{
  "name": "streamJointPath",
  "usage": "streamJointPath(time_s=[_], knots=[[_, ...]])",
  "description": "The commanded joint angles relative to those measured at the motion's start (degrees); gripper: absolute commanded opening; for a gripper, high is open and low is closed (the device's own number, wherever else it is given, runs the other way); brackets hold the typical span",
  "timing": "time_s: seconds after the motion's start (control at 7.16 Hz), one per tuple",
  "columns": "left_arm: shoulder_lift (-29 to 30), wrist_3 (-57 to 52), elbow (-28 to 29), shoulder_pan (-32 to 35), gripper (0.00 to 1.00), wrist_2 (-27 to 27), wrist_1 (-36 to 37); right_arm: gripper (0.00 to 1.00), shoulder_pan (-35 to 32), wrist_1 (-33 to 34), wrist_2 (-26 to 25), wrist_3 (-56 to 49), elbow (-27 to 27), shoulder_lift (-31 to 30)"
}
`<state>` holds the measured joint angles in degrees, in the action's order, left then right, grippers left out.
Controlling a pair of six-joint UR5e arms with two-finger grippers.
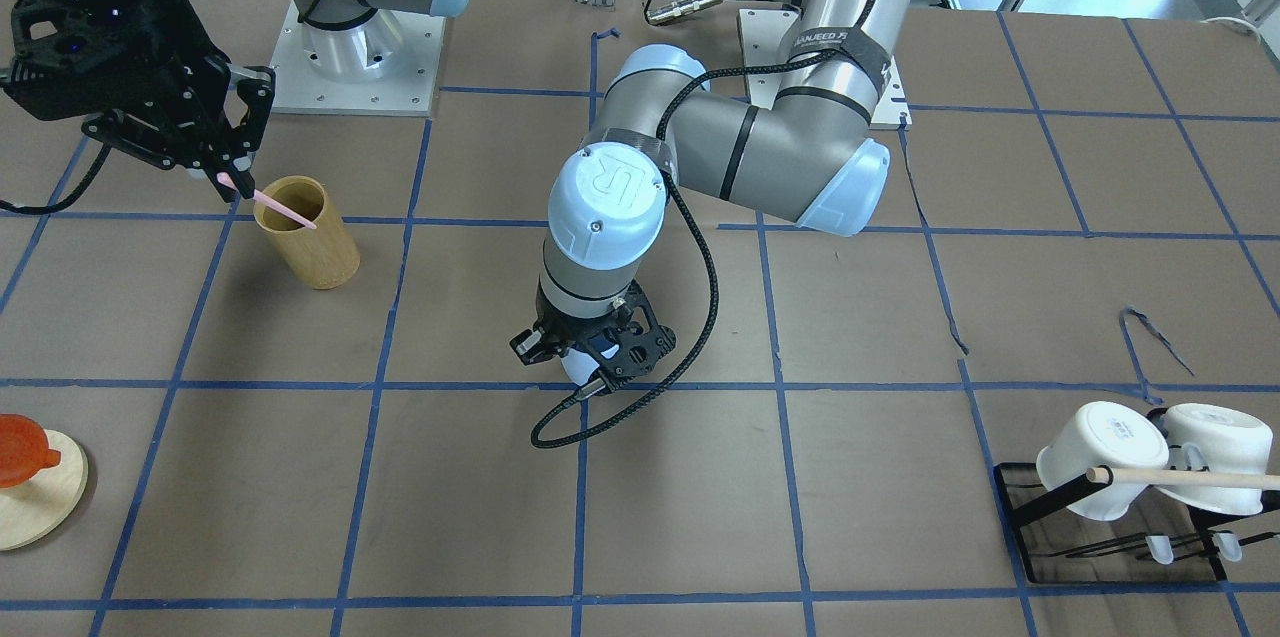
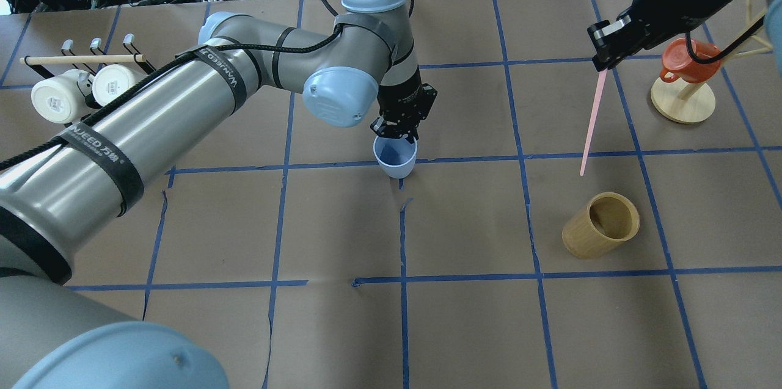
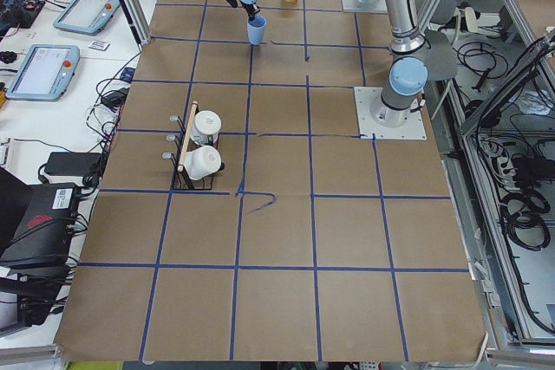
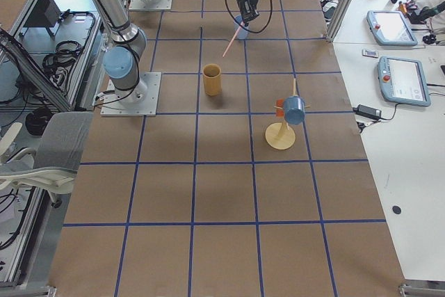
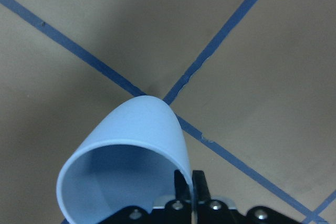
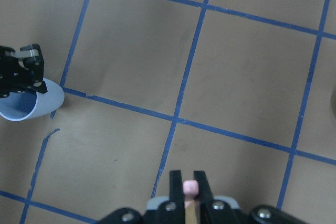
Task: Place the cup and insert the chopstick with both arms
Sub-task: 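Set the blue cup upright on the table and open the left gripper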
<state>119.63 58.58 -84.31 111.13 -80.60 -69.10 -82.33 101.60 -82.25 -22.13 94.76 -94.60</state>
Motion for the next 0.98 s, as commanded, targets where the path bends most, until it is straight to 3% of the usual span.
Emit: streamJointPath(time_s=[0.0,0.14,0.42,0.84], knots=[[0.86,-0.39,-0.07,0.49,0.71,-0.17,0.1,0.0,-0.02,2.2,0.59,0.24,0.16,0.29],[0.95,-0.48,-0.07,0.49,1.0,-0.26,0.02,0.0,-0.28,4.46,0.6,0.33,0.16,0.64],[-1.5,-5.89,0.63,-0.99,1.0,-0.35,-0.25,0.0,-1.95,6.14,0.68,1.55,0.25,1.26],[-10.26,-33.23,0.46,-7.31,1.0,-0.43,-8.21,0.0,-6.6,14.31,0.51,5.32,1.21,3.36]])
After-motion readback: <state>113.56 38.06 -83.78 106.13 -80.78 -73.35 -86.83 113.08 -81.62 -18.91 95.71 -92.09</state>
